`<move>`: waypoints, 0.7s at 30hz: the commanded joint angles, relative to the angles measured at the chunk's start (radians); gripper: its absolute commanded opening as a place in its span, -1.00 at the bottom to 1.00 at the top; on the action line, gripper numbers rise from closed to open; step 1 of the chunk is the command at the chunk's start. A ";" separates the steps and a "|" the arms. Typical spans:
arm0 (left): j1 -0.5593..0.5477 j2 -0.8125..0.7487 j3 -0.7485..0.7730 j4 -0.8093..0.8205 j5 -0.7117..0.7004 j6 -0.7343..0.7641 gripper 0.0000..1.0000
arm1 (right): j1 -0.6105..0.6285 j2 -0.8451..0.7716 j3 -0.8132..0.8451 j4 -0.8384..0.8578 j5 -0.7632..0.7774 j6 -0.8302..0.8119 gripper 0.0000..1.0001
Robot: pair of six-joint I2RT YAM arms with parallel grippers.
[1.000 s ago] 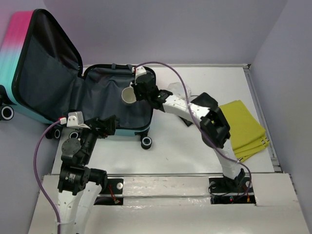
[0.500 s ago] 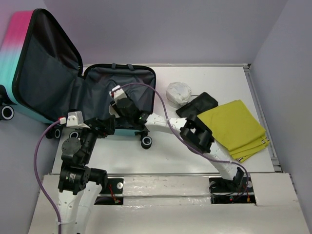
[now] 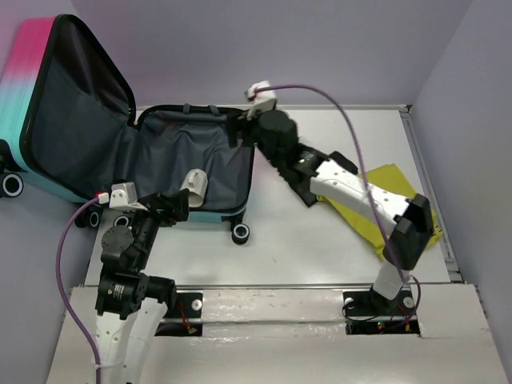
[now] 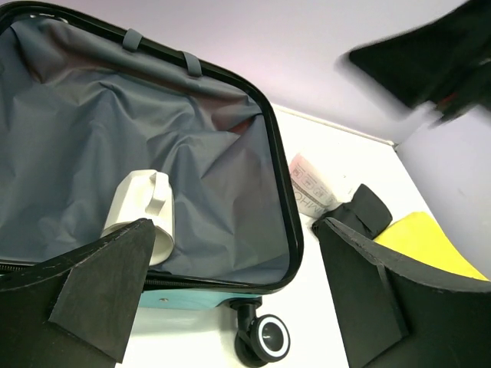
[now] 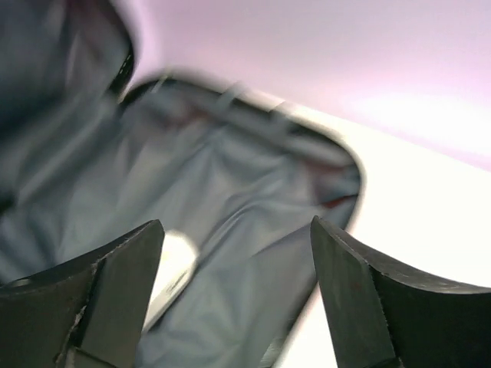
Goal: Pack the luggage
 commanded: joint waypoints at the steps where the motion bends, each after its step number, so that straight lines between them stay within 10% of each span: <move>1: 0.003 0.005 0.032 0.043 0.025 0.005 0.98 | -0.213 -0.104 -0.140 -0.166 -0.072 0.168 0.71; 10: 0.000 0.011 0.027 0.054 0.048 0.006 0.98 | -0.557 -0.053 -0.206 -0.286 -0.164 0.245 0.87; 21: 0.000 0.015 0.026 0.055 0.052 0.006 0.98 | -0.567 0.121 -0.182 -0.221 -0.357 0.288 0.56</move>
